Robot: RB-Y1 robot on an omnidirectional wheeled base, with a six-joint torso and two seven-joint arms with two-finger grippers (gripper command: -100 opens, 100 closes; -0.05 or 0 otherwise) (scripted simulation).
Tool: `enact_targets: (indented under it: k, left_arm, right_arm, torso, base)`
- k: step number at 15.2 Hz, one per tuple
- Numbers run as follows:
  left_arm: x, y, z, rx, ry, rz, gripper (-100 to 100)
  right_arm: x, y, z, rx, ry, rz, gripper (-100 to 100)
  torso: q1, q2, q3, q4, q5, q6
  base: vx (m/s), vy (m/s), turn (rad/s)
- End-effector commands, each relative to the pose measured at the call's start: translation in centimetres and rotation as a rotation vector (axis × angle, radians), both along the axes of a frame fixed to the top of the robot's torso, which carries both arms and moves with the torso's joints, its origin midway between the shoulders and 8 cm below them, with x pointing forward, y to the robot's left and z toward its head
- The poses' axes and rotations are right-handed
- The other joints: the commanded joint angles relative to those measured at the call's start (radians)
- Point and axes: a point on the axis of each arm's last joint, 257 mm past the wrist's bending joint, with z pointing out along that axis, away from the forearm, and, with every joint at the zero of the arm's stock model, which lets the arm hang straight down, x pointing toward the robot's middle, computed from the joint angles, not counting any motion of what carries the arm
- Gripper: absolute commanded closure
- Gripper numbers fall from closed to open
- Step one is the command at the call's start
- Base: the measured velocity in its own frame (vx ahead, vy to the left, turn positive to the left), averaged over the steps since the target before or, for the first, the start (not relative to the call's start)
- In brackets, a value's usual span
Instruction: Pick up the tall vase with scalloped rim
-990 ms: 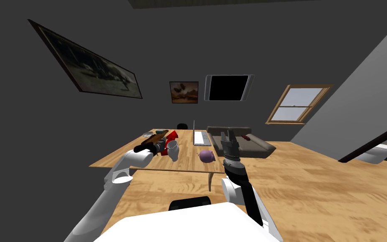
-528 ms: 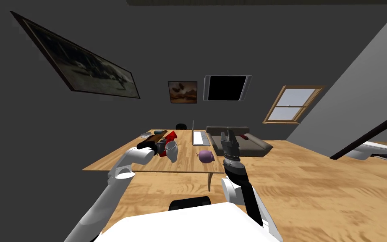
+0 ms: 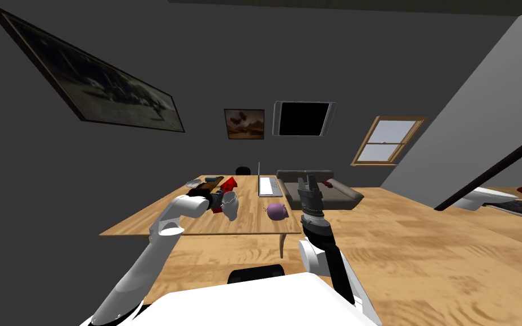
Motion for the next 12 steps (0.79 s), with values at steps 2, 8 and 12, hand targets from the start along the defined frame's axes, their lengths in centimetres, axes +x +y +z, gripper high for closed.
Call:
enact_targets:
  k: [2, 8, 12]
  left_arm:
    - [-0.6, 0.0, -0.5, 0.009, 0.055, 0.0, -100]
    - [-1.7, 0.2, -1.4, 0.027, 0.15, 0.002, -100]
    - [-2.8, 0.5, -2.1, 0.041, 0.217, 0.006, -100]
  right_arm:
    - [0.0, 0.0, 0.0, 0.0, 0.0, 0.0, 0]
    - [0.0, 0.0, 0.0, 0.0, 0.0, 0.0, 0]
    - [0.0, 0.0, 0.0, 0.0, 0.0, 0.0, 0]
  torso:
    - [0.0, 0.0, 0.0, 0.0, 0.0, 0.0]
    - [0.0, 0.0, 0.0, 0.0, 0.0, 0.0]
    - [0.0, 0.0, 0.0, 0.0, 0.0, 0.0]
  base:
    - [0.025, -0.004, -0.069]
    - [0.016, -0.005, -0.033]
    - [0.023, -0.006, -0.039]
